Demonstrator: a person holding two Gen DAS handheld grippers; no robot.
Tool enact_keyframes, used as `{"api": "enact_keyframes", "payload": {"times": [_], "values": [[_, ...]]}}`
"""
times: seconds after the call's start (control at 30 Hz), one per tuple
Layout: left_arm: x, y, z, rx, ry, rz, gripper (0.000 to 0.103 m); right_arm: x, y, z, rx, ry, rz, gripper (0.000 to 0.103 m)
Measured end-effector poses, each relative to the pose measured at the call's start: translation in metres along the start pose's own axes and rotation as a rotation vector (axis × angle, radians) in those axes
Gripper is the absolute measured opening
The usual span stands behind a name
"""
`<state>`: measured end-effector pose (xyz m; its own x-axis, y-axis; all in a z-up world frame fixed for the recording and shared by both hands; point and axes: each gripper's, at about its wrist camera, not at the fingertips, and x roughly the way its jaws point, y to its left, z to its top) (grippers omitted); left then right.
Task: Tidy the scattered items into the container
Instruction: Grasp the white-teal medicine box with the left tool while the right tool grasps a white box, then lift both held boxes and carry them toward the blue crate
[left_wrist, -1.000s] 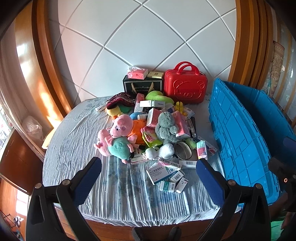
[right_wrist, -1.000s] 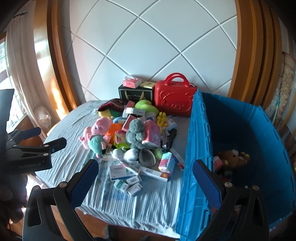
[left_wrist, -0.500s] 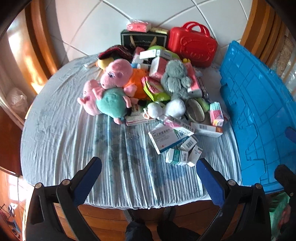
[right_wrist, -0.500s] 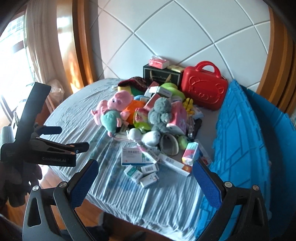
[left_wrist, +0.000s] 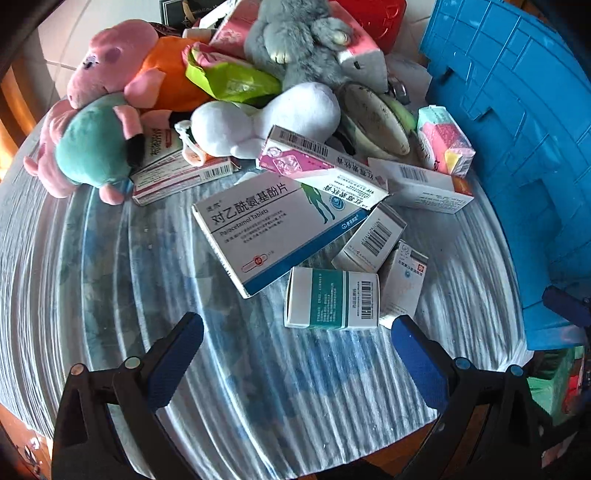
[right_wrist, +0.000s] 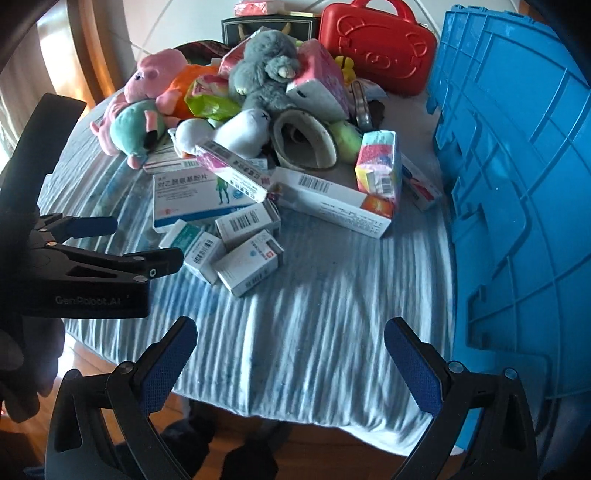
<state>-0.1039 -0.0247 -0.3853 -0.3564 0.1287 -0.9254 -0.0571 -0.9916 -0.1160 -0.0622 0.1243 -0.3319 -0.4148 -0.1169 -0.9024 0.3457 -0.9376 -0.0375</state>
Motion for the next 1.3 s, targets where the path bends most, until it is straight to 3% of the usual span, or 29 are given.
{"api": "enact_keyframes", "payload": {"times": [0.2,0.27,0.33,0.43,0.73,1.03,1.1,1.17,1.3], "values": [[0.029,-0.004,0.001,0.01,0.014,-0.002,0.087,0.013,-0.001,0.002,0.012,0.012,-0.008,0.103],[0.034,0.0,0.001,0.0,0.025,-0.008,0.073,0.017,0.0,0.003,0.009,0.016,-0.008,0.103],[0.038,0.007,0.001,-0.005,0.03,0.002,0.071,0.023,0.001,0.006,0.003,0.015,-0.008,0.103],[0.036,0.018,0.001,0.002,0.011,0.021,0.06,0.03,0.005,0.01,-0.011,-0.001,-0.004,0.103],[0.03,0.05,-0.007,-0.02,-0.034,0.015,0.06,0.062,0.022,0.028,-0.043,-0.042,0.043,0.103],[0.026,0.061,-0.012,-0.036,-0.042,0.024,0.06,0.092,0.034,0.041,-0.103,-0.043,-0.007,0.102],[0.026,0.065,-0.01,-0.045,-0.048,0.031,0.06,0.096,0.035,0.042,-0.115,-0.032,-0.009,0.092],[0.028,0.068,-0.007,-0.05,-0.049,0.03,0.06,0.1,0.036,0.041,-0.119,-0.012,0.0,0.069],[0.029,0.072,-0.002,-0.051,-0.051,0.028,0.06,0.1,0.039,0.039,-0.125,-0.005,0.009,0.067]]}}
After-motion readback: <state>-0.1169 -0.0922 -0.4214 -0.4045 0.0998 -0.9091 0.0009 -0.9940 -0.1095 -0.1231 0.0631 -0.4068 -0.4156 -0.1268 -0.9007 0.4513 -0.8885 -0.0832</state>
